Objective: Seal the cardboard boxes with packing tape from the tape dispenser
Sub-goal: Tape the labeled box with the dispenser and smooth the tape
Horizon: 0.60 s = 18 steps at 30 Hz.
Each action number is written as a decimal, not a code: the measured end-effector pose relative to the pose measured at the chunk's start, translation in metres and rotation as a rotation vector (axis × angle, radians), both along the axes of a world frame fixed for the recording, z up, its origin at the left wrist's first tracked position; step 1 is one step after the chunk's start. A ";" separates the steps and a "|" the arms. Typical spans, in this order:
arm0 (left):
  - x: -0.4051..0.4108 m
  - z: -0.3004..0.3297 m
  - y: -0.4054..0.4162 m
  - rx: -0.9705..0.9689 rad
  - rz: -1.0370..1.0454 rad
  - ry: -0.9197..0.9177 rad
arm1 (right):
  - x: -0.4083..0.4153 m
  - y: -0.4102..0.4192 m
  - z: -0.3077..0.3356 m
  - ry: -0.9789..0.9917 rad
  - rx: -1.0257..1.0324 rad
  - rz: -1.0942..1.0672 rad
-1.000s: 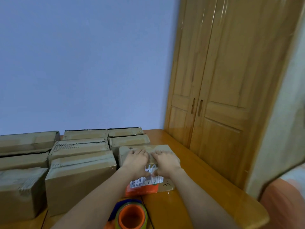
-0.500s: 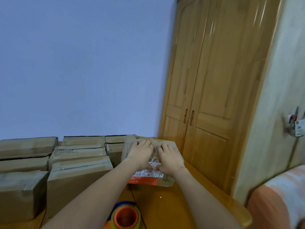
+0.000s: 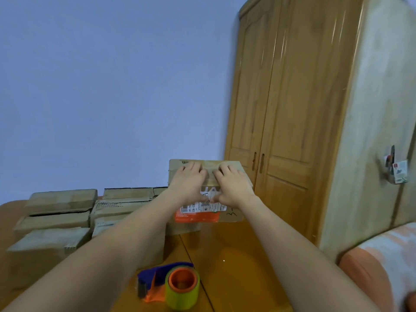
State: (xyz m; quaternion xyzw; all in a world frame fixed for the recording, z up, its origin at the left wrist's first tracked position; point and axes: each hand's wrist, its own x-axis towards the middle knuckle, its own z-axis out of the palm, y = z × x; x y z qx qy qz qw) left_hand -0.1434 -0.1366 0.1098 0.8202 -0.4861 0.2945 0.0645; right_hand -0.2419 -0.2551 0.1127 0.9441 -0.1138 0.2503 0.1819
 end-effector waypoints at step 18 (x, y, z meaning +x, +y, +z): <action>-0.011 0.059 0.166 0.031 0.204 -0.049 | 0.010 0.131 0.055 -0.028 -0.011 0.283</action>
